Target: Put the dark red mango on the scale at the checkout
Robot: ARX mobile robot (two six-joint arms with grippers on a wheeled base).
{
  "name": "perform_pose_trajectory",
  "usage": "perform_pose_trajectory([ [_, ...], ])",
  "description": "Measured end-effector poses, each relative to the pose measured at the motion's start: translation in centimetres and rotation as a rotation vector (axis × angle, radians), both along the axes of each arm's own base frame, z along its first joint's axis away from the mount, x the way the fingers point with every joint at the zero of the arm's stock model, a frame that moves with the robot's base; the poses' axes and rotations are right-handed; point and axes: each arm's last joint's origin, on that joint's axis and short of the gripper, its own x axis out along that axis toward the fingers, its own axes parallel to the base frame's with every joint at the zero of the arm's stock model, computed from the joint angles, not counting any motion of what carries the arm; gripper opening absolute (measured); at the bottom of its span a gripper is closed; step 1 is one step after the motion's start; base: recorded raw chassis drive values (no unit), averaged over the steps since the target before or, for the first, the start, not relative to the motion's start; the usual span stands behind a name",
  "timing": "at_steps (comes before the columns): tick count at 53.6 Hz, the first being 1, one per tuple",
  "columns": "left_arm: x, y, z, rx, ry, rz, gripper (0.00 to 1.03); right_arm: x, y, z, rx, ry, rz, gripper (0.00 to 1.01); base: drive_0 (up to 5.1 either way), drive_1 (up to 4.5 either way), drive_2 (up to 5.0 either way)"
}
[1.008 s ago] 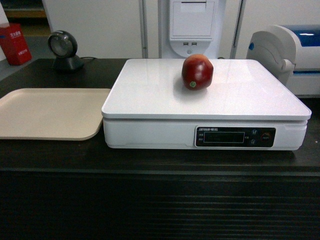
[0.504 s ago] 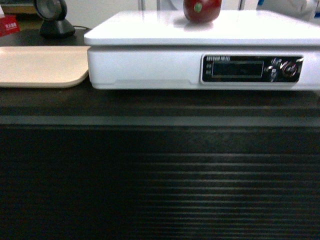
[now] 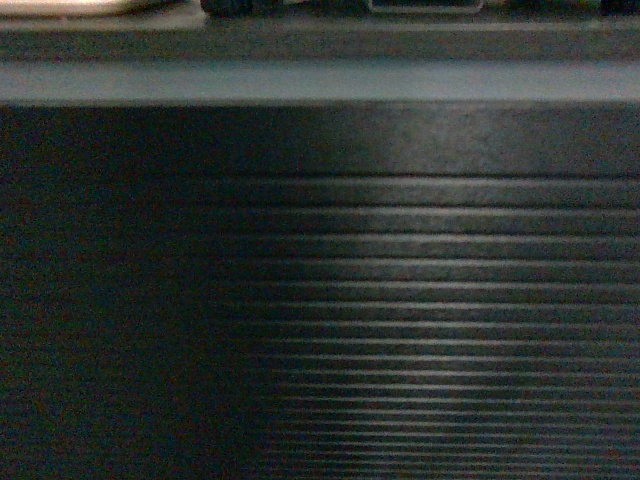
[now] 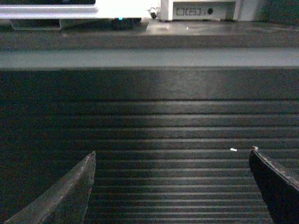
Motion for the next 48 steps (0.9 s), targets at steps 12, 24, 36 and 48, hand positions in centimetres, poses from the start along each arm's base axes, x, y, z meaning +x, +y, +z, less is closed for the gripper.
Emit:
perform_pose_trajectory([
  [12, 0.0, 0.0, 0.0, 0.0, 0.0, -0.001, 0.98, 0.0, 0.0, 0.0, 0.0, 0.0, 0.0, 0.98, 0.0, 0.0, 0.0],
  [24, 0.0, 0.0, 0.0, 0.0, 0.0, -0.001, 0.98, 0.0, 0.0, 0.01, 0.0, -0.001, 0.0, 0.98, 0.0, 0.0, 0.0],
  [36, 0.0, 0.0, -0.04, 0.0, 0.004, 0.0, 0.98, 0.0, 0.0, -0.03, 0.0, 0.003, 0.001, 0.98, 0.0, 0.0, 0.0],
  [48, 0.0, 0.0, -0.04, 0.0, 0.004, -0.001, 0.98, 0.0, 0.0, -0.01, 0.0, 0.002, 0.0, 0.98, 0.0, 0.0, 0.0],
])
